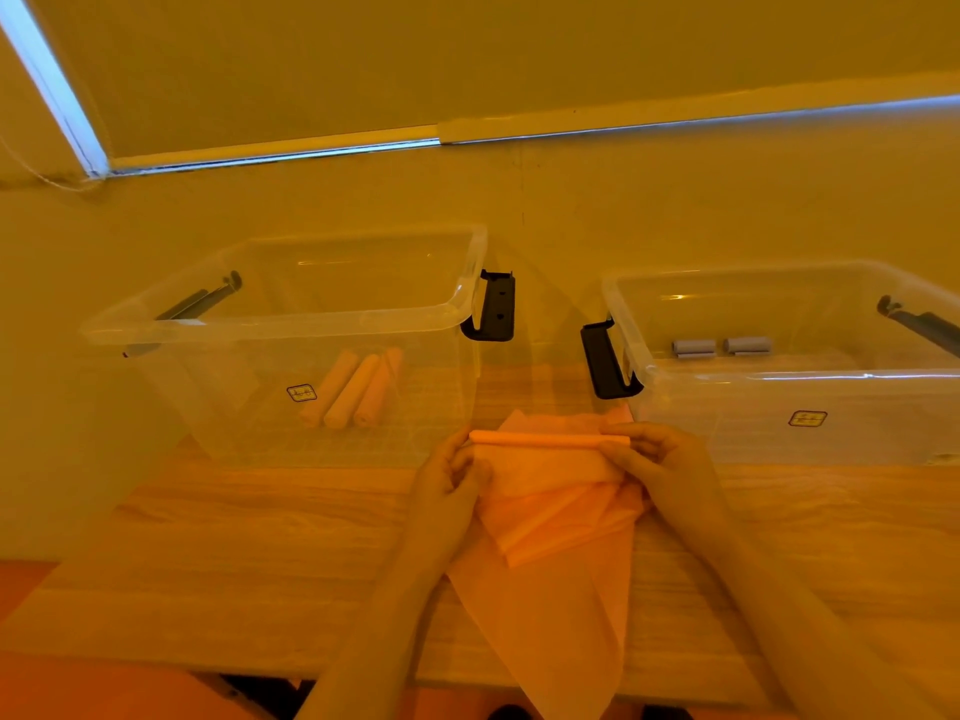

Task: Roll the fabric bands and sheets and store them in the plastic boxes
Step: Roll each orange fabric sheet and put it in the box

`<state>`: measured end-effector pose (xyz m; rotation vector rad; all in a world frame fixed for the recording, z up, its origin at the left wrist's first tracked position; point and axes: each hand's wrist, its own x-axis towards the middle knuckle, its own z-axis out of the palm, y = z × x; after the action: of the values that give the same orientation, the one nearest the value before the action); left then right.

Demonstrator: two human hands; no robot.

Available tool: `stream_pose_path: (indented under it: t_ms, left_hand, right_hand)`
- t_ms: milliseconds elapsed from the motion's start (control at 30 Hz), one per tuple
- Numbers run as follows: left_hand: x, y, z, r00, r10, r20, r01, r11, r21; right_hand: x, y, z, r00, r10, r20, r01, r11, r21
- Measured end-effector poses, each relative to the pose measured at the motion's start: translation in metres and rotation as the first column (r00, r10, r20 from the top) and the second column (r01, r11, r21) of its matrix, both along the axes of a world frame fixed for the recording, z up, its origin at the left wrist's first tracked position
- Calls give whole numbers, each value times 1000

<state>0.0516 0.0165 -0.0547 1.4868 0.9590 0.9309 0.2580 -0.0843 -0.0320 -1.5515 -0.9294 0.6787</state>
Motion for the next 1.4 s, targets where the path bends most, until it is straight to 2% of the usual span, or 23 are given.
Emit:
stream_pose_path:
  t_ms: [333, 467, 633, 767, 1133, 1400]
  left_hand:
    - [-1, -1, 1, 992, -128, 0, 128, 992, 9]
    - [-2, 0, -1, 983, -167, -77, 170, 985, 35]
    - [-2, 0, 0, 984, -169, -63, 170, 985, 15]
    - [-1, -2, 1, 989, -142, 39, 143, 989, -41]
    - [-2, 0, 1, 979, -205, -10, 205, 979, -10]
    - [-1, -3, 4, 998, 47, 31, -50, 994, 98]
  right_hand:
    - [0, 0, -1, 999, 8, -34, -8, 1000, 4]
    - [0, -1, 0, 999, 31, -32, -31, 1000, -2]
    - [-1, -2, 1, 998, 41, -43, -40, 999, 5]
    - [0, -2, 2, 997, 37, -69, -36, 999, 20]
    - [0, -2, 2, 995, 52, -91, -52, 999, 6]
    - [0, -4, 3, 991, 79, -109, -75, 997, 34]
